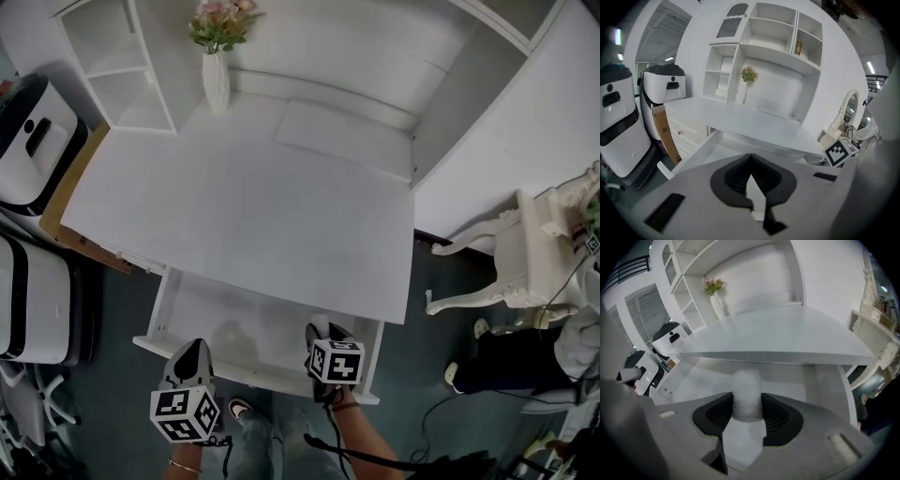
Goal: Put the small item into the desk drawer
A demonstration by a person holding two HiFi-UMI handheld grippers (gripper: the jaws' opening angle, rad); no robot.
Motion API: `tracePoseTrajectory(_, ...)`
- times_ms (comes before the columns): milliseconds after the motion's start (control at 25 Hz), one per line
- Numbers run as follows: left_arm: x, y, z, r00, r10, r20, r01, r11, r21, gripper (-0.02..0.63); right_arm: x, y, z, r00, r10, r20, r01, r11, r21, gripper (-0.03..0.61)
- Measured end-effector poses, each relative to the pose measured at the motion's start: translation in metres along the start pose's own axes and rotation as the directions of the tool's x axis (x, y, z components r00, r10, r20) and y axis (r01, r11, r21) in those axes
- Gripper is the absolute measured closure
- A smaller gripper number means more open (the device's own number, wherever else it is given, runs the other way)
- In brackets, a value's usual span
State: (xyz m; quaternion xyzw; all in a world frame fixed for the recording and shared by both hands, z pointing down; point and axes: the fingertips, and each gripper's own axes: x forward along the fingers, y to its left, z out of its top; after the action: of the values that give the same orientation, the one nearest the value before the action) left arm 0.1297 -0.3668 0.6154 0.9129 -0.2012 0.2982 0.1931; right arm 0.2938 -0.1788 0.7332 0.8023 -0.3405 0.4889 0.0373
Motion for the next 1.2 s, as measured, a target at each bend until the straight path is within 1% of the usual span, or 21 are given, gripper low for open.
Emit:
tracePoseTrajectory(160, -0.001, -0.001, -0.002, 1.0, 0.019, -0.003, -0.019, 1.0, -0.001, 0.62, 0.016, -0.011, 0.001, 1.0, -0.014, -0.013, 0.014, 1.0, -0.026, 0.397)
tracePoseTrajectory(280, -0.001, -0.001, -0.002, 0.999, 0.034, -0.002, -0.034, 0.999, -0.01, 0.62, 0.025, -0.017, 0.002, 1.0, -0.02, -0.022, 0.019, 0.999, -0.028, 0.397)
tracePoseTrajectory(560, -0.001, -0.002, -0.003, 0.998, 0.063, 0.0, -0.063, 0.998, -0.028, 0.62, 0.042, -0.016, 0.001, 0.998, -0.01, -0.059, 0.007, 0.999, -0.05, 0.397)
tracePoseTrajectory(920, -0.003, -0.004, -0.005, 0.997, 0.077, 0.001, -0.077, 0.997, -0.023, 0.62, 0.05, -0.018, -0.004, 0.997, -0.026, -0.08, 0.022, 0.999, -0.049, 0.397)
tracePoseTrajectory(1200, -0.011, 0.001, -0.006, 0.996, 0.091, 0.004, -0.09, 0.995, -0.035, 0.62, 0.048, -0.015, -0.001, 0.997, -0.039, -0.066, 0.035, 0.997, -0.061, 0.395)
